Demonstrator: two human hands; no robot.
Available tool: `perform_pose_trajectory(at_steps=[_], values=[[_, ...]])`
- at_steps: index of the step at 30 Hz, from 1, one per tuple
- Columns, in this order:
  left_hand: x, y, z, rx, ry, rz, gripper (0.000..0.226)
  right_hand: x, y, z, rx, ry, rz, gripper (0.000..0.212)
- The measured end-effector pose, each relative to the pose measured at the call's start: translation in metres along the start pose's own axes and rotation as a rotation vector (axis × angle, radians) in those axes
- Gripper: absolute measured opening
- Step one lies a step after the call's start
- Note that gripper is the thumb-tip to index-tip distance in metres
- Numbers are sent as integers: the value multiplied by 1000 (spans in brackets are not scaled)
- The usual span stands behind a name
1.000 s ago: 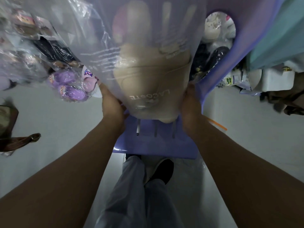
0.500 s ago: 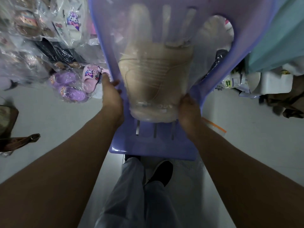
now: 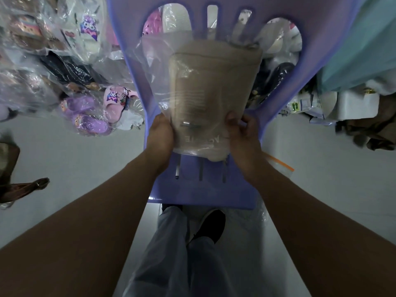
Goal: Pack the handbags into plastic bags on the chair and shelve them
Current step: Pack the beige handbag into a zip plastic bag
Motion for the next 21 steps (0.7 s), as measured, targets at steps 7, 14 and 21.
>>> perform_pose_trajectory(at_steps=[7, 14, 21], values=[[-1, -7, -1, -13, -40, -90, 41, -28, 8, -17, 301, 167, -24, 77], [14, -9, -7, 68, 24, 36, 36, -36, 4, -17, 254, 270, 64, 77], [19, 11, -3, 125, 171, 79, 66, -30, 8, -17, 234, 276, 79, 58]])
Point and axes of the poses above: each hand's wrist, its own y-axis away from the middle knuckle, its own z-axis out of the back of the hand, x = y × z, the point moved 9 cm from there along -y, towards the middle knuckle, and after that the axes turned 15 degrees about z, right-handed, at the moved point
